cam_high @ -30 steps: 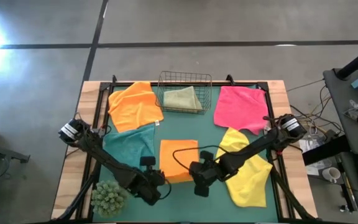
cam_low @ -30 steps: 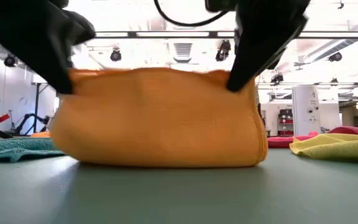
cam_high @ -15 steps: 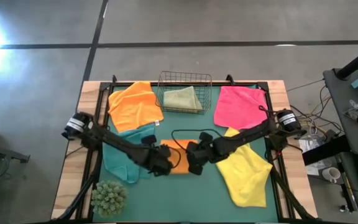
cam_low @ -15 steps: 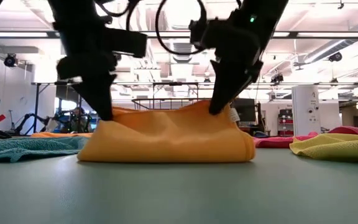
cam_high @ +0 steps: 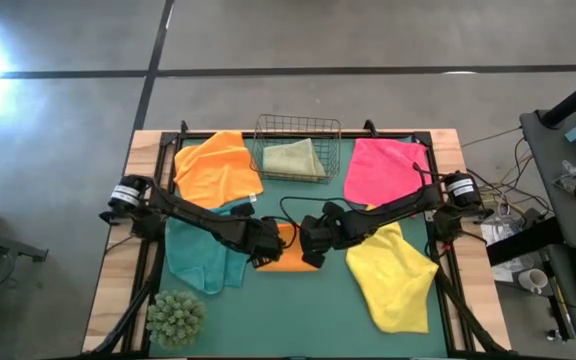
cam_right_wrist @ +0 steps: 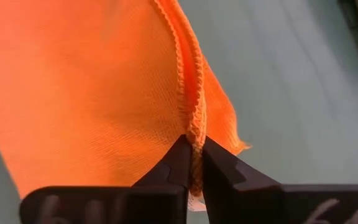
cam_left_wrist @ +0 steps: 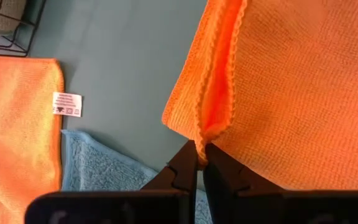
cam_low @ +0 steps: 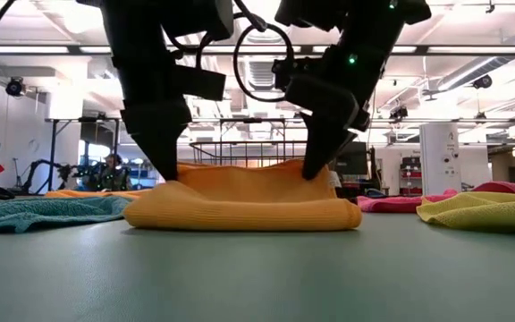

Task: Fold microfiber towels
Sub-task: Fold the orange microfiber cloth, then put the orange microfiber cloth into the wire basket

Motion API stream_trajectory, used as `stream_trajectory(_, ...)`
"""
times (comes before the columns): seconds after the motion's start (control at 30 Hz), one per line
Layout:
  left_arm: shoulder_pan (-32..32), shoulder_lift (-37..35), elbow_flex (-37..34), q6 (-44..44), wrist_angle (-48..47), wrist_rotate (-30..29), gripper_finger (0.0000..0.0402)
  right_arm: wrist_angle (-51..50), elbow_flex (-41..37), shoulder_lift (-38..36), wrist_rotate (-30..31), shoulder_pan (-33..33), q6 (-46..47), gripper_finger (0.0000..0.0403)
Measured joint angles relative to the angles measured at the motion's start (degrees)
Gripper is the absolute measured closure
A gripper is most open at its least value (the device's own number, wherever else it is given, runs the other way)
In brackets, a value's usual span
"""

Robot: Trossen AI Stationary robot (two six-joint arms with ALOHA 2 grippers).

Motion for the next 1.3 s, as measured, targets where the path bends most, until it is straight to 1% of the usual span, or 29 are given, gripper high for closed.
stream_trajectory(0.17,0.6,0.0,0.0,2.2,0.3,0.0,0.0393,0.0,0.0,0.0,1.3,-0.6,-0.1,0.0346)
stream_trajectory(0.27,0.7,0.0,0.0,2.4,0.3,0.1,0.0377,0.0,0.0,0.0,1.4,-0.9,-0.1,0.0318)
stream_trajectory(0.43,1.6,0.0,0.0,2.5,0.0,0.2,0.0322,-0.3,0.0,-0.4,1.3,-1.3,-0.7,0.0273)
stream_trajectory(0.5,2.1,0.0,0.7,2.5,-2.1,0.8,0.0294,-0.6,0.0,-0.8,0.9,-1.4,-1.8,0.026)
stream_trajectory(0.6,2.8,-0.1,3.0,4.3,-6.9,5.4,0.0258,-2.6,0.0,-1.7,-2.4,-1.4,-3.1,0.0246)
stream_trajectory(0.67,2.8,-0.3,4.3,6.0,-9.8,7.5,0.0241,-4.3,0.0,-2.5,-4.8,-1.3,-3.2,0.0242)
stream_trajectory(0.73,1.8,-1.2,5.1,5.9,-11.2,7.7,0.0232,-5.7,0.0,-3.6,-7.2,-1.1,-3.8,0.0241)
stream_trajectory(0.83,-1.2,-3.3,5.6,5.4,-10.7,7.6,0.0229,-7.6,-0.1,-5.7,-9.2,0.0,-3.9,0.0246)
stream_trajectory(0.9,-4.1,-4.3,5.7,4.5,-10.3,7.3,0.0228,-8.7,-0.6,-7.3,-9.3,1.6,-3.9,0.0252)
stream_trajectory(1.0,-9.1,-4.7,5.7,2.6,-9.3,4.2,0.0228,-8.7,-2.0,-9.9,-9.2,4.8,-4.7,0.026)
stream_trajectory(1.1,-14.4,-4.7,5.2,3.1,-4.5,1.1,0.0228,-7.7,-4.2,-11.9,-9.2,8.6,-4.7,0.0266)
stream_trajectory(1.2,-18.3,-3.1,5.0,4.8,0.6,-1.1,0.0228,-4.0,-7.5,-13.0,-9.2,12.1,-4.7,0.027)
stream_trajectory(1.3,-19.8,-1.3,5.0,4.9,2.2,-2.6,0.0228,1.8,-10.5,-13.2,-9.3,14.6,-4.3,0.027)
